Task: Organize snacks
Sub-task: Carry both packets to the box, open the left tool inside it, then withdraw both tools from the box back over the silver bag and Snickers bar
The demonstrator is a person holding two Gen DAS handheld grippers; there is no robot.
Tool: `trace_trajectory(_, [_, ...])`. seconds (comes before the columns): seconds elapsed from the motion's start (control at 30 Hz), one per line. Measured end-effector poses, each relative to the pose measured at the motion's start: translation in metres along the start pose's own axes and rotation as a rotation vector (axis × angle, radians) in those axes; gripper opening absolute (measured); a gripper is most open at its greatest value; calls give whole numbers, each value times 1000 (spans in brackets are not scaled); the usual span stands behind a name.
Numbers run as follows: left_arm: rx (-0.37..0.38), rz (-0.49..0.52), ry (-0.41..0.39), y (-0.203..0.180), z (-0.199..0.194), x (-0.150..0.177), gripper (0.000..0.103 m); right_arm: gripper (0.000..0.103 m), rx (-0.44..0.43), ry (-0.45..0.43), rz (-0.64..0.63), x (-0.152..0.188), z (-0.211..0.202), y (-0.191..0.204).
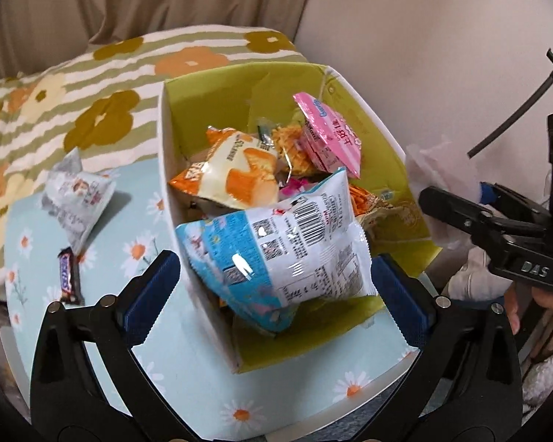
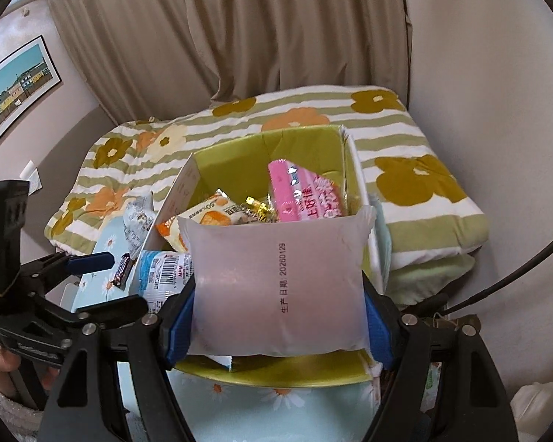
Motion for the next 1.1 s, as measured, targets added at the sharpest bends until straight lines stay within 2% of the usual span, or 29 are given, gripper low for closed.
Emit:
trace_trajectory(0.07, [-11, -7, -1, 4, -3, 3, 103, 75, 3, 25, 11, 3, 8, -1])
trace_trajectory(0.13, [-10, -27, -2, 8, -5, 7, 103, 86, 6, 22, 12, 5, 12, -2])
trace_trajectory(0.2, [-4, -45, 1, 12, -4, 9, 103, 95, -6, -27, 9, 3, 7, -1])
trace_trajectory(0.37, [-25, -80, -19, 22, -12, 19, 103, 96, -1, -73, -24, -4, -6, 2])
trace_trajectory(0.67, [-76, -148, -27, 51, -28, 42, 103, 96, -41, -52, -54, -1, -5, 17])
trace_trajectory(0.83, [-103, -197, -54, 84, -43, 51, 103, 96, -36, -59, -109, -10, -3, 38])
trace_trajectory(1.1, [-150, -238, -93, 165, -66, 50, 103, 96, -56, -103, -175, -34, 10, 105])
Point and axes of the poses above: each gripper's, at about its wrist camera, not at the fingertips, and z roughly the way its jaws point, y to its left, x to its underside, the point moved 8 cm from there along z, roughly the way its jaws point, and after that the axes turned 12 degrees about -x, right-handed, at the moved point
